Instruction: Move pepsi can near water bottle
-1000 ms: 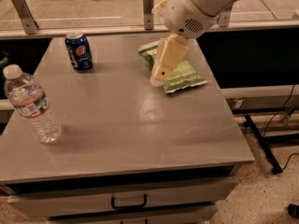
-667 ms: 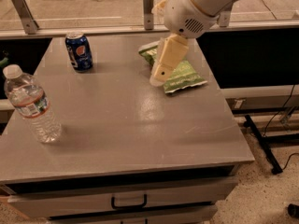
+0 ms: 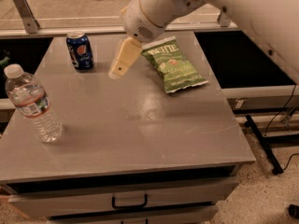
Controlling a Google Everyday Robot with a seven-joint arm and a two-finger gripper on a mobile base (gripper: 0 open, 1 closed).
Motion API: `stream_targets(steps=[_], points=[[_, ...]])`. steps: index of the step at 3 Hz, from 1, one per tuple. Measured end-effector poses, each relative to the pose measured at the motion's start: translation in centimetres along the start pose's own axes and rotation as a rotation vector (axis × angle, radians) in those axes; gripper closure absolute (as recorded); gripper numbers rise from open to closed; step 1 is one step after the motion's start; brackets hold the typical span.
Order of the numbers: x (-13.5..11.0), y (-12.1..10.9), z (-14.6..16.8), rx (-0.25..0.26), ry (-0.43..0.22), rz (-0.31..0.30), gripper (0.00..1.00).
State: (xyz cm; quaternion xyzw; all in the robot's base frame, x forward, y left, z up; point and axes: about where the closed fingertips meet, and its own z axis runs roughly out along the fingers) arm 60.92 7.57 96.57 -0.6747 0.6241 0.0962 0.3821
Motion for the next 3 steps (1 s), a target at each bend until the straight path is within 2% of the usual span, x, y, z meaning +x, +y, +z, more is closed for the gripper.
stream_targets(steps=[1, 3], points=[[-1.9, -2.1, 4.6, 0.004, -0.074, 0.014, 0.0], [-5.2, -4.4, 11.0, 0.013, -0.191, 0.082, 0.0]])
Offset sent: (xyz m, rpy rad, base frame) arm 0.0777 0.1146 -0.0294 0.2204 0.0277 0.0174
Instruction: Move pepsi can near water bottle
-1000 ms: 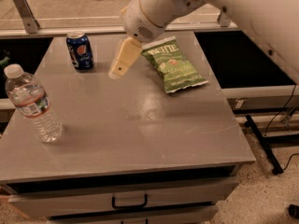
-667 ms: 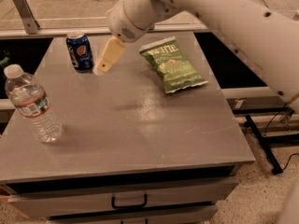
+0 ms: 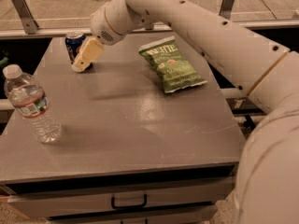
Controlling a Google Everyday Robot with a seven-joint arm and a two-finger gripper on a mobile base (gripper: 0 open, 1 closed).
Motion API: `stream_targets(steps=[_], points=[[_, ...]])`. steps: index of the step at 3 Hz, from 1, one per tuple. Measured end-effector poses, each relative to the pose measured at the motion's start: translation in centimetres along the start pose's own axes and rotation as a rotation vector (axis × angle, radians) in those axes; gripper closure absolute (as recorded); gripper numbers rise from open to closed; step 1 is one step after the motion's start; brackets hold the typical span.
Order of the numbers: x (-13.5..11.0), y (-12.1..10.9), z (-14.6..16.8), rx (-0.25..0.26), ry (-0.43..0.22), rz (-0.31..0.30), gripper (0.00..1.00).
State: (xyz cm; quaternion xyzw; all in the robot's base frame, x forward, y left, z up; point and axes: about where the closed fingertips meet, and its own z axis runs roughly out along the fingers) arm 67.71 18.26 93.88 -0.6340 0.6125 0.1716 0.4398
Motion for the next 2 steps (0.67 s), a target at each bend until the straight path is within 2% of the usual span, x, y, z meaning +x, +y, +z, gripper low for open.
stream_targets(steps=[1, 2], points=[[-0.3, -1.3, 4.0, 0.022, -0.053, 0.047, 0.0], [0.5, -2.5, 6.0, 0.033, -0.071, 0.086, 0.0]])
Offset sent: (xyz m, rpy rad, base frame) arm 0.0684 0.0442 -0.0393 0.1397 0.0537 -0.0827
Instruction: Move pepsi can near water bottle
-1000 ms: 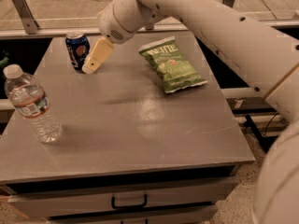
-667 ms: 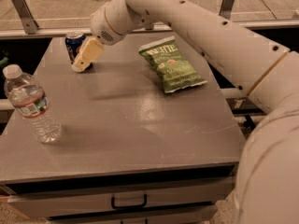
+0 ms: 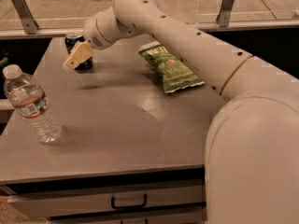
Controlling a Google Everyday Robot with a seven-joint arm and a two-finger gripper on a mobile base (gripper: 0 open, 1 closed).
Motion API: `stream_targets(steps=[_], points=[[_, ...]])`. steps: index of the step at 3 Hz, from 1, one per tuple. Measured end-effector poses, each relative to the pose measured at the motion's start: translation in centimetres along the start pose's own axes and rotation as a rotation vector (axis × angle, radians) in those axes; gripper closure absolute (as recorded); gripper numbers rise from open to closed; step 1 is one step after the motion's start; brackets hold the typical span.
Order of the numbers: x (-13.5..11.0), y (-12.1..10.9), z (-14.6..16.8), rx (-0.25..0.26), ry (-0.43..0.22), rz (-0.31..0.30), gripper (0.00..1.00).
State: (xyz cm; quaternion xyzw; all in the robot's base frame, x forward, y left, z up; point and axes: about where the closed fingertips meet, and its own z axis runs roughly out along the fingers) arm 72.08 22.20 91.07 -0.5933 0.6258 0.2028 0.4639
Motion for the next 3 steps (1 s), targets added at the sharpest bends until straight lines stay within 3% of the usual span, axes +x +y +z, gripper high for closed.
stream_targets(steps=[1, 2, 3], points=[[0.9, -0.6, 0.9, 0.0, -0.013, 0.028, 0.18], [1.4, -0.8, 0.9, -0.006, -0.033, 0.047, 0.42], [0.3, -0.9, 0.1, -0.013, -0.076, 0.037, 0.64]])
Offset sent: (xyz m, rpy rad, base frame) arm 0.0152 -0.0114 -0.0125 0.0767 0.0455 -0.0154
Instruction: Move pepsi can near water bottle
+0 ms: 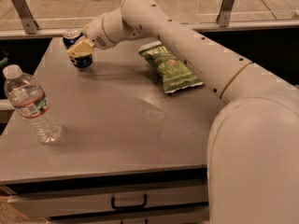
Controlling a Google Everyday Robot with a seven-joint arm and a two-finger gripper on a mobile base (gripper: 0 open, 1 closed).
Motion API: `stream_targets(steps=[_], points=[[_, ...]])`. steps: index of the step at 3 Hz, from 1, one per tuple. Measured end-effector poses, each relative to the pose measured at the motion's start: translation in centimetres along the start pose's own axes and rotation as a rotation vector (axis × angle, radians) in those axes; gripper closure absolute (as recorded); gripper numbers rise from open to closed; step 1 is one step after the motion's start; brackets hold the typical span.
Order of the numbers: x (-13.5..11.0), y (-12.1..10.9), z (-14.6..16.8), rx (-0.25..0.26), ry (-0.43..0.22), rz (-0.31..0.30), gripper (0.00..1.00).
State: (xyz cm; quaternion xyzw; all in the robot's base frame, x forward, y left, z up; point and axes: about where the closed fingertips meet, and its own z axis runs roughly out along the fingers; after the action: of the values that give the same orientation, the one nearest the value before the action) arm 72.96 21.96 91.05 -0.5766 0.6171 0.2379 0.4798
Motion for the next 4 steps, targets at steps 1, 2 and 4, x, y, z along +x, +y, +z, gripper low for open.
stream_targets(steps=[1, 2, 4], points=[[-3.0, 0.5, -2.7, -0.026, -0.065, -0.041, 0.88], [-2.9, 0.7, -2.3, -0.032, -0.063, -0.043, 1.0], [-3.3, 5.9, -2.5, -0.173, -0.09, -0.062, 1.0]])
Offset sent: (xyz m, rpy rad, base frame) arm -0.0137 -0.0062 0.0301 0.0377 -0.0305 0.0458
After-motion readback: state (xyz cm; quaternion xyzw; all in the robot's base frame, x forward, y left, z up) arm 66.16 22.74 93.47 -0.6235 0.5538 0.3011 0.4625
